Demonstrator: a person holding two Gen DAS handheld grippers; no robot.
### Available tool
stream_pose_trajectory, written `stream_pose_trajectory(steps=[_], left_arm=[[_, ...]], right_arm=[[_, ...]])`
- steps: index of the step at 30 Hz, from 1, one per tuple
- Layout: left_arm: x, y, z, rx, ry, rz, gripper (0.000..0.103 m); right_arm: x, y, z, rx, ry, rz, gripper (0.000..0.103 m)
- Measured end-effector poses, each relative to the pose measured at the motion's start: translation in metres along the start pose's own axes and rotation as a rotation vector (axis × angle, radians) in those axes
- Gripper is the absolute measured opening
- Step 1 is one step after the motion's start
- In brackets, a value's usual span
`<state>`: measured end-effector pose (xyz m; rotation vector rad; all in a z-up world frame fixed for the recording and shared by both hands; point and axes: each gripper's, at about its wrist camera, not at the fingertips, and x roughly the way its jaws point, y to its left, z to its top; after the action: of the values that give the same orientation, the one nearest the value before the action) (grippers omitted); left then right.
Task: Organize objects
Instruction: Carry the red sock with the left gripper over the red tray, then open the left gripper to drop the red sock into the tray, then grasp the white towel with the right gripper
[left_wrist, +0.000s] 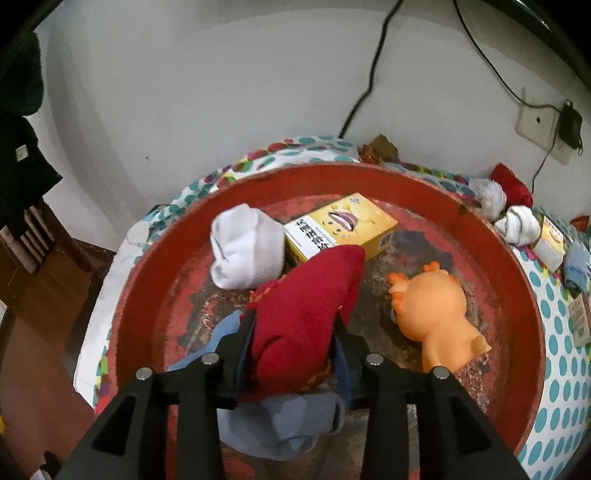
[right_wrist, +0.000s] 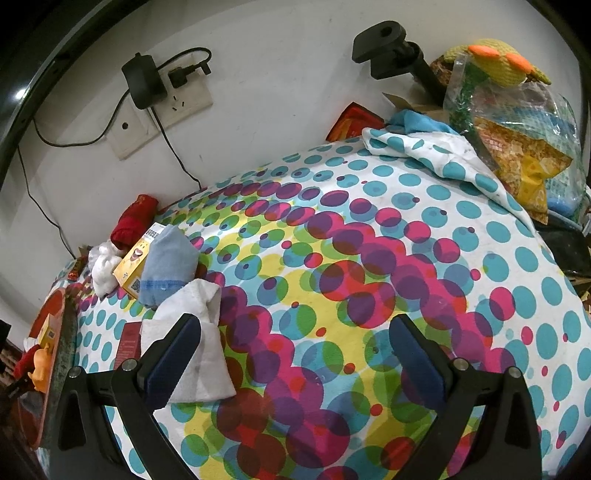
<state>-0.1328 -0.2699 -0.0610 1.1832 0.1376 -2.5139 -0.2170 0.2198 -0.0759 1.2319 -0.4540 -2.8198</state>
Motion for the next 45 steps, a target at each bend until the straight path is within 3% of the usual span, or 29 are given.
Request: stream_pose_trajectory(steps=[6, 9, 10, 14, 17, 21, 24, 27, 31, 34, 38, 41, 45], left_arm=[[-0.04, 0.013, 0.006, -0.039, -0.143, -0.054, 0.042], [-0.07, 0.024, 0.016, -0.057, -0.24, -0.064, 0.051], [-0.075, 0.027, 0.018, -0.073, -0.257, -0.072, 0.06], [-0.104, 0.039, 0.019, -0.166, -0.284, -0.155, 0.061], [-0.135, 0.033, -0.008, -0.149, -0.335, -0.185, 0.061], [-0.171, 0.016, -0.07, -0.063, -0.401, -0.232, 0.063], [-0.176, 0.005, -0.116, -0.059, -0.393, -0.256, 0.065], [-0.167, -0.015, -0.148, -0.03, -0.344, -0.284, 0.065], [-0.162, -0.031, -0.159, -0.001, -0.31, -0.345, 0.065], [-0.167, -0.035, -0.165, 0.027, -0.347, -0.338, 0.065], [-0.158, -0.038, -0.167, 0.023, -0.31, -0.333, 0.065], [-0.158, -0.039, -0.167, 0.03, -0.317, -0.34, 0.065], [-0.159, -0.043, -0.167, 0.055, -0.328, -0.33, 0.065]], right_arm=[[0.0, -0.001, 0.0, -0.001, -0.001, -0.001, 0.102], [-0.001, -0.001, 0.0, -0.005, -0.002, -0.002, 0.102], [-0.001, -0.001, 0.0, -0.004, -0.002, -0.002, 0.102], [-0.001, -0.001, 0.0, -0.006, 0.002, 0.0, 0.102], [-0.002, -0.001, 0.0, -0.008, 0.001, 0.006, 0.102], [-0.008, 0.01, -0.005, -0.081, -0.005, -0.021, 0.102], [-0.021, 0.033, -0.017, -0.208, -0.043, -0.032, 0.102], [-0.018, 0.062, -0.027, -0.337, -0.019, -0.073, 0.102], [-0.002, 0.076, -0.027, -0.334, 0.039, -0.046, 0.099], [0.009, 0.079, -0.024, -0.286, 0.069, 0.004, 0.087], [0.021, 0.087, -0.022, -0.282, 0.105, 0.038, 0.066], [0.023, 0.093, -0.022, -0.283, 0.098, 0.052, 0.042], [0.019, 0.092, -0.021, -0.28, 0.078, 0.037, 0.036]])
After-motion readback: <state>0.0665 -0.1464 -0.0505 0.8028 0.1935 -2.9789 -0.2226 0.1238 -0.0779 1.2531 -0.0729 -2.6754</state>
